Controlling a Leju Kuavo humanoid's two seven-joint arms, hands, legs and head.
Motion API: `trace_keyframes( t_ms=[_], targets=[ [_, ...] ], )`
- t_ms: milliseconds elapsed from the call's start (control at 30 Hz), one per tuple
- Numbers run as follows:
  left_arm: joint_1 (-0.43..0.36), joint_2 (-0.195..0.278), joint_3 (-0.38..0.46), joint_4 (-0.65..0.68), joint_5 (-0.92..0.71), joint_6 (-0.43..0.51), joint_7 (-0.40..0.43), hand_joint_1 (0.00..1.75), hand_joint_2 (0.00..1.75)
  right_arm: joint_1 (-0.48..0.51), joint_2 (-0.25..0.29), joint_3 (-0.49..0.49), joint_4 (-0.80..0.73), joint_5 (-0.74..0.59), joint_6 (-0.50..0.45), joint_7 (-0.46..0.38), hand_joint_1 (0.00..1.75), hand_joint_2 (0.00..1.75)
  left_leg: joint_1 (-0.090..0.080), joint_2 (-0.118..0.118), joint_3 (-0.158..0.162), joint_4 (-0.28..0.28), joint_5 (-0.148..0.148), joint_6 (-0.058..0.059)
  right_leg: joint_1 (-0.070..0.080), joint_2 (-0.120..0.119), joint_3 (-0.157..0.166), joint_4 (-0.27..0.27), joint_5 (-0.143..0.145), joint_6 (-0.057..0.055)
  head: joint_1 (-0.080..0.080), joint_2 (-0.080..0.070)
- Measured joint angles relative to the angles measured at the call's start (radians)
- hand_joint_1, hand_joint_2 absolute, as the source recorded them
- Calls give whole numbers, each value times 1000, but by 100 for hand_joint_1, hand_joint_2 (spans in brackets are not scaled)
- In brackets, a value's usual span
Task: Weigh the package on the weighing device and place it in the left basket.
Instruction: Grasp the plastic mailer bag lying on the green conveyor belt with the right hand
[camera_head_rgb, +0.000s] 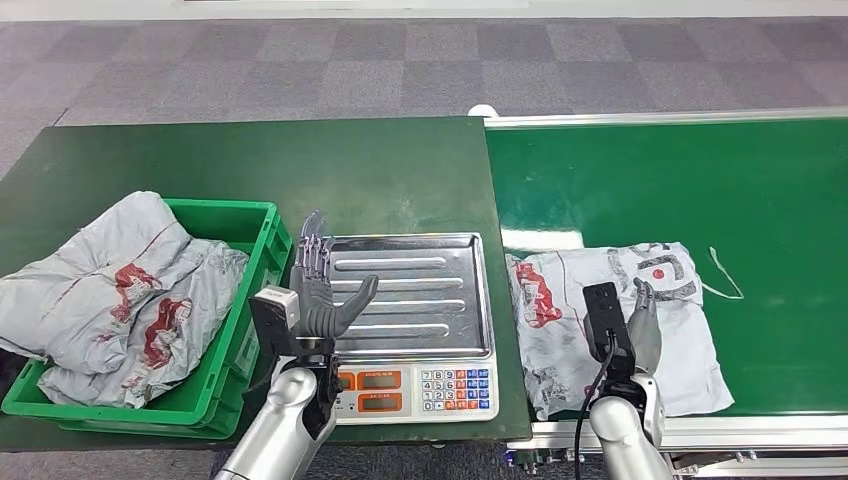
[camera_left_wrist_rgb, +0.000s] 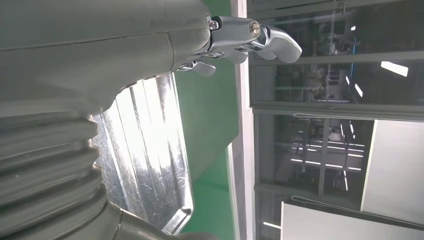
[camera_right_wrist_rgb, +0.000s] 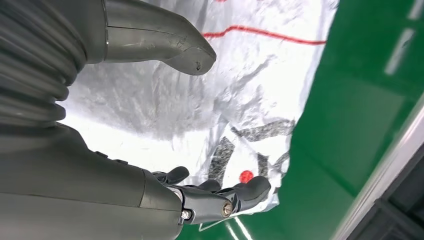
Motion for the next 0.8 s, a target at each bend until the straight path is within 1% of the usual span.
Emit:
trace_keyframes(
  t_ms=[200, 433, 633, 800],
  targets=[
    [2, 2, 2, 0, 3, 1, -2, 0, 175, -7, -2, -20, 37, 1, -48, -59, 0, 175, 0, 0, 0, 0, 0, 0, 0, 0, 0, 0, 0, 0, 0, 0],
    [2, 3, 3, 0, 5, 3, -5, 0, 175, -16, -3, -21, 35, 24, -56, -39, 0, 175, 0, 0, 0, 0, 0, 0, 0, 0, 0, 0, 0, 0, 0, 0],
    [2, 3, 3, 0, 6, 6, -5, 0, 175, -19, -3, -21, 31, 16, -61, -55, 0, 175, 0, 0, 0, 0, 0, 0, 0, 0, 0, 0, 0, 0, 0, 0],
    [4, 5, 4, -5, 6, 7, -8, 0, 175, -7, -1, -20, -10, 23, -67, -66, 0, 175, 0, 0, 0, 0, 0, 0, 0, 0, 0, 0, 0, 0, 0, 0]
  ],
)
